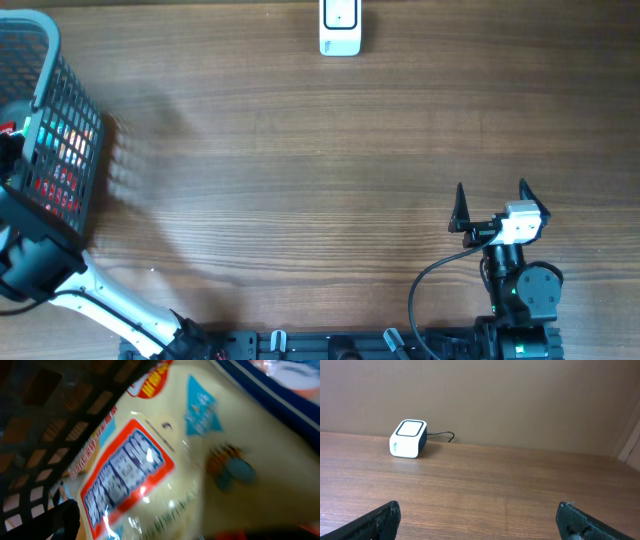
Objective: Scan the item barcode
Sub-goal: 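Grasp the yellow snack bag in the basket with the left gripper, then lift the yellow snack bag out and place it on the table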
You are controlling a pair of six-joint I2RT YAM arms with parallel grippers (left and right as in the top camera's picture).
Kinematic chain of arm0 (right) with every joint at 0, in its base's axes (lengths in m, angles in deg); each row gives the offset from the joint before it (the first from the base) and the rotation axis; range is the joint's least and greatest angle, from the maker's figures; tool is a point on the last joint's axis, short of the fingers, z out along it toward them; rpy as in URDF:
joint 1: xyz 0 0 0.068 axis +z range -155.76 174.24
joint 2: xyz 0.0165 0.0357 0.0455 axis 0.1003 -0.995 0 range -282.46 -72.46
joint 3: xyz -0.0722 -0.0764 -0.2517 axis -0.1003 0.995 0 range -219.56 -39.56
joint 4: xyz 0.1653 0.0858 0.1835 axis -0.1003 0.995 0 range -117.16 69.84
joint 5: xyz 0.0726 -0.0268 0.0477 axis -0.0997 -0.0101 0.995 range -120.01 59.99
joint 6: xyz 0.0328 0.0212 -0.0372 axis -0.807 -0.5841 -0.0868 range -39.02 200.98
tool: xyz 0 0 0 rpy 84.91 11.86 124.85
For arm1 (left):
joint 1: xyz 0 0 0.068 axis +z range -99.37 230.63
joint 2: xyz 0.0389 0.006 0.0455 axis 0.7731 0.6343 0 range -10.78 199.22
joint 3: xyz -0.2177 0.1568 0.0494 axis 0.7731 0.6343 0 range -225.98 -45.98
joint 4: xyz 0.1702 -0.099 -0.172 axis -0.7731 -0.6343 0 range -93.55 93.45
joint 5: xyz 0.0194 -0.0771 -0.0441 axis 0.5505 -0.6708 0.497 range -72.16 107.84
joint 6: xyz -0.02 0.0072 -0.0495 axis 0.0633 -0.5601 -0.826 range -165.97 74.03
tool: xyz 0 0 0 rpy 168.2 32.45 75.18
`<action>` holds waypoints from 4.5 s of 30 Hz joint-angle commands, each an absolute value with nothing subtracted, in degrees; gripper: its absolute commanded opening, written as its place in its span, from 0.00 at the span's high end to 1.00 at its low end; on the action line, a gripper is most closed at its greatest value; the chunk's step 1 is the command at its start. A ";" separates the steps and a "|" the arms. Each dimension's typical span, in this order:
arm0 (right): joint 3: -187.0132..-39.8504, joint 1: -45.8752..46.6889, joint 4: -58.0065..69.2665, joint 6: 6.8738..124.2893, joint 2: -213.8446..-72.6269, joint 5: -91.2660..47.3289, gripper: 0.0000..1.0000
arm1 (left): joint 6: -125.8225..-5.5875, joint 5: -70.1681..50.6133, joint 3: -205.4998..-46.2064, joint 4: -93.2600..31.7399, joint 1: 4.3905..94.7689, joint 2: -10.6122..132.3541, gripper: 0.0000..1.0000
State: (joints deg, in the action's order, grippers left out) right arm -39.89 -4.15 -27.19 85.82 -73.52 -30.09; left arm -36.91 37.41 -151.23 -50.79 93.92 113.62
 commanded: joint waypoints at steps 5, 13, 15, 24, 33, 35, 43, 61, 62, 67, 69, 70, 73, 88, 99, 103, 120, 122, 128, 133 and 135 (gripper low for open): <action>-39.85 -4.39 -27.49 86.43 -73.26 -29.98 0.01 | -34.55 41.74 -150.92 -48.63 94.79 118.37 0.00; -39.85 -4.39 -27.49 86.41 -73.26 -29.98 0.00 | -34.35 41.74 -150.92 -47.32 95.67 121.36 0.12; -39.85 -4.39 -27.49 86.41 -73.26 -29.98 0.00 | -34.37 41.72 -150.92 -46.88 96.01 121.36 0.33; -39.85 -4.39 -27.49 86.41 -73.26 -29.98 0.00 | -34.57 41.74 -150.92 -47.56 96.43 121.23 0.96; -39.85 -4.39 -27.49 86.43 -73.26 -29.98 0.00 | -37.94 41.48 -150.99 -47.80 92.43 115.35 0.96; -39.85 -4.39 -27.49 86.41 -73.26 -29.98 0.00 | -39.82 41.15 -150.99 -47.80 91.29 112.05 0.96; -39.85 -4.39 -27.49 86.43 -73.26 -29.98 0.01 | -40.69 28.08 -150.99 -48.56 89.72 94.30 0.96; -39.85 -4.39 -27.49 86.43 -73.26 -29.98 0.00 | -51.60 -5.01 -150.97 -53.04 79.12 68.18 0.96; -39.85 -4.39 -27.49 86.43 -73.26 -29.98 0.00 | -51.60 -5.58 -150.90 -55.45 76.04 68.51 0.96; -39.85 -4.39 -27.49 86.41 -73.26 -29.98 0.00 | -51.51 -5.49 -148.34 -59.91 62.77 72.75 0.96; -39.85 -4.39 -27.49 86.43 -73.26 -29.98 0.00 | -50.90 -5.43 -146.46 -59.60 58.31 75.24 0.96; -39.85 -4.39 -27.49 86.43 -73.26 -29.98 0.01 | -50.92 -4.73 -145.46 -59.23 56.48 76.60 0.96; -39.85 -4.39 -27.49 86.41 -73.26 -29.98 0.00 | -50.96 -0.23 -142.36 -57.24 51.73 81.32 0.96; -39.85 -4.39 -27.49 86.41 -73.26 -29.98 0.00 | -62.00 38.24 -139.73 -52.63 36.94 106.41 0.96; -39.85 -4.39 -27.49 86.41 -73.26 -29.98 0.00 | -62.90 38.29 -139.86 -53.22 34.62 107.11 0.27; -39.85 -4.39 -27.49 86.41 -73.26 -29.98 0.00 | -62.96 38.24 -142.09 -55.99 34.77 105.12 0.22; -39.85 -4.39 -27.49 86.41 -73.26 -29.98 0.00 | -62.72 30.50 -161.72 -58.44 54.77 81.27 0.00; -39.85 -4.39 -27.49 86.41 -73.26 -29.98 0.00 | -62.77 30.94 -161.72 -57.87 60.78 81.17 0.01; -39.85 -4.39 -27.49 86.43 -73.26 -29.98 0.00 | -67.38 28.71 -161.70 -57.44 79.60 85.06 0.05; -39.85 -4.39 -27.49 86.41 -73.26 -29.98 0.00 | -67.46 21.28 -161.70 -58.11 90.00 89.82 0.14; -39.85 -4.39 -27.49 86.41 -73.26 -29.98 0.00 | -67.22 17.61 -161.70 -58.51 92.45 92.29 0.09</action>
State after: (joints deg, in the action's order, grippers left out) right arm -39.89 -4.15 -27.19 85.82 -73.52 -30.09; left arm -66.28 25.67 -162.05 -57.96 88.45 89.10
